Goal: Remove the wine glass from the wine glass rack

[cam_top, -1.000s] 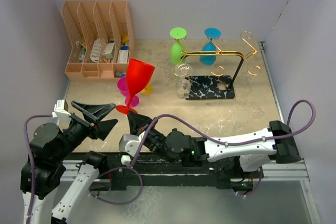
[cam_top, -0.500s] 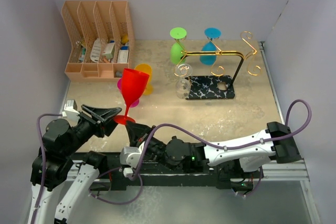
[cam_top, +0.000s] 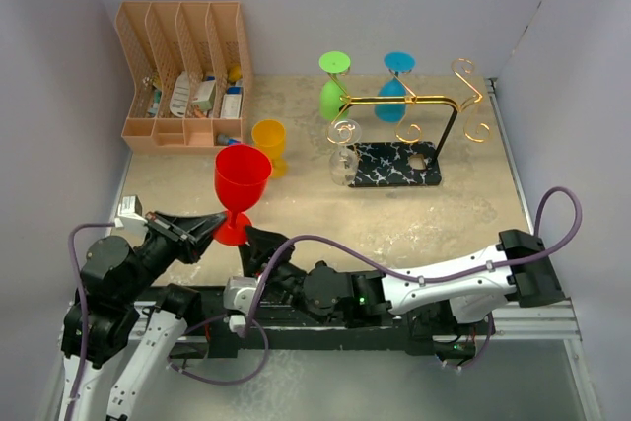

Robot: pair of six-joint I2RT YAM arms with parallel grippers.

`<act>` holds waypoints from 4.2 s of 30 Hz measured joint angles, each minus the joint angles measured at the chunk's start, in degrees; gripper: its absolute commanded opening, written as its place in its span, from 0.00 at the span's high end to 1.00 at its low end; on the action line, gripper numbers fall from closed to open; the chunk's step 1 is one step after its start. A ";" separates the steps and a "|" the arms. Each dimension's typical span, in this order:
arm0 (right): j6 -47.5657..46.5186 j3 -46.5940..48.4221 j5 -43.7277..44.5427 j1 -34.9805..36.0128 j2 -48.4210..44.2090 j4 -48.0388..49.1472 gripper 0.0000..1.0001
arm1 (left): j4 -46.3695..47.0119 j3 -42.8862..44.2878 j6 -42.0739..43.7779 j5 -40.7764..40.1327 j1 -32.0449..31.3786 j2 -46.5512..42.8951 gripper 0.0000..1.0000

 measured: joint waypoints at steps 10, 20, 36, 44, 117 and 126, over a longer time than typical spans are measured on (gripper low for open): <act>24.55 9.03 4.13 0.66 -8.76 -32.44 0.53 | -6.91 -2.03 7.34 -12.52 0.00 -11.30 1.00; 46.03 31.74 -1.29 -4.33 -16.33 -59.84 0.50 | -15.85 4.26 19.85 -20.33 0.00 -13.31 1.00; 56.11 61.27 -52.96 -32.15 10.08 -75.78 0.48 | -19.04 13.03 30.58 -25.00 0.00 -13.31 1.00; 57.53 63.84 -64.43 -32.65 11.28 -76.19 0.48 | -19.43 13.03 31.08 -25.22 0.00 -13.31 1.00; 57.42 92.21 -36.50 -35.12 53.75 -80.08 1.00 | -22.99 31.47 48.26 -30.77 0.00 5.55 0.15; 55.74 92.21 -33.66 -34.99 54.45 -78.88 1.00 | -22.14 30.73 48.50 -30.32 0.00 5.55 0.15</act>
